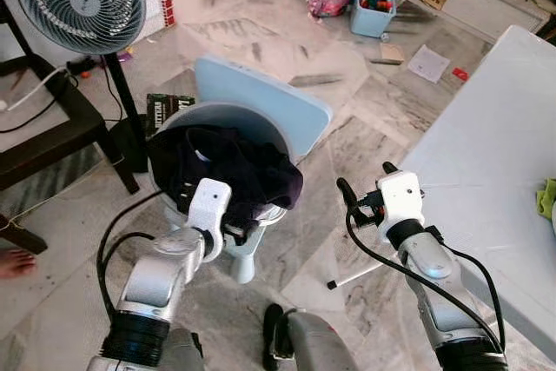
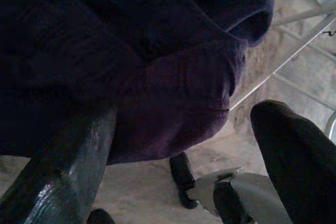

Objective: Hang hanger

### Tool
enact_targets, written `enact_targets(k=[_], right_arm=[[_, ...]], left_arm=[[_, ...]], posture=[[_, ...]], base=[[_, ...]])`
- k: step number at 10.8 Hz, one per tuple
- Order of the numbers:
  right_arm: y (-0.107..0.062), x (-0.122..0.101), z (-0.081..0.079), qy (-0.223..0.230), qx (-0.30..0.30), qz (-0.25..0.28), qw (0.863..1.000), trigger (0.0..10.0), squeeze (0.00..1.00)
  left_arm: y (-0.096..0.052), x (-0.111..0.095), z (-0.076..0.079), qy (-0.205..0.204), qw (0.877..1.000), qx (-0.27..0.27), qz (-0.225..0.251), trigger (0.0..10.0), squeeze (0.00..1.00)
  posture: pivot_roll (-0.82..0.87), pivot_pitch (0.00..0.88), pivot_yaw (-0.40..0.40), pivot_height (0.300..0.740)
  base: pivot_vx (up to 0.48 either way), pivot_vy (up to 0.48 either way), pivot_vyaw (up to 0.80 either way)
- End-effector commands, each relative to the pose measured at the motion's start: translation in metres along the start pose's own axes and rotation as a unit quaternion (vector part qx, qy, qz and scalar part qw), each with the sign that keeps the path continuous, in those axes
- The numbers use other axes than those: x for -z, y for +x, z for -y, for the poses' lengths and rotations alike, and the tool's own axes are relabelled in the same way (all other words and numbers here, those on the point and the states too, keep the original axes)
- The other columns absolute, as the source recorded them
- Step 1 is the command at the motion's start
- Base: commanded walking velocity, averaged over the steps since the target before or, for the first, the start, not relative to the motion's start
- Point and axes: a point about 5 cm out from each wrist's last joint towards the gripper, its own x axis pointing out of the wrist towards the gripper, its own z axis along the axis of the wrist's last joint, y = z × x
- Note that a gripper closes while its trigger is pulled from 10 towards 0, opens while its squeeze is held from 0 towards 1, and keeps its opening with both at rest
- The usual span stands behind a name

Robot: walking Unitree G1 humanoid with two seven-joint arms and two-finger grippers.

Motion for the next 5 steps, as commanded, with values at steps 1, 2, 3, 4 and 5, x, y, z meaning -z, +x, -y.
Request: enact_targets(k=[1,2,3,4,5], right_arm=[[-0.013,0.01,0.008,0.009,0.004,-0.027,1.0,10.0,0.0],[-0.022,0.015,0.015,-0.001,0.007,-0.037,0.999,10.0,0.0],[-0.029,0.019,0.02,-0.005,0.012,-0.044,0.999,10.0,0.0],[-0.031,0.02,0.021,-0.004,0.014,-0.047,0.999,10.0,0.0],[-0.033,0.019,0.017,-0.002,0.01,-0.048,0.999,10.0,0.0]], left_arm=[[0.0,0.011,-0.005,-0.007,1.0,-0.007,-0.015,10.0,0.0],[-0.002,0.016,-0.01,0.004,1.0,-0.017,-0.02,10.0,0.0],[-0.003,0.019,-0.015,0.023,0.999,-0.028,-0.024,10.0,0.0],[-0.002,0.019,-0.019,0.036,0.998,-0.034,-0.025,10.0,0.0],[0.001,0.013,-0.025,0.051,0.998,-0.043,-0.018,10.0,0.0]], posture=[[-0.05,0.155,-0.117,0.74],[-0.06,0.158,-0.119,0.74],[-0.07,0.161,-0.122,0.74],[-0.07,0.163,-0.123,0.74],[-0.07,0.165,-0.123,0.74]], base=[[0.0,0.0,-0.8],[0.0,0.0,-0.8],[0.0,0.0,-0.59],[0.0,0.0,-0.45],[0.0,0.0,0.0]])
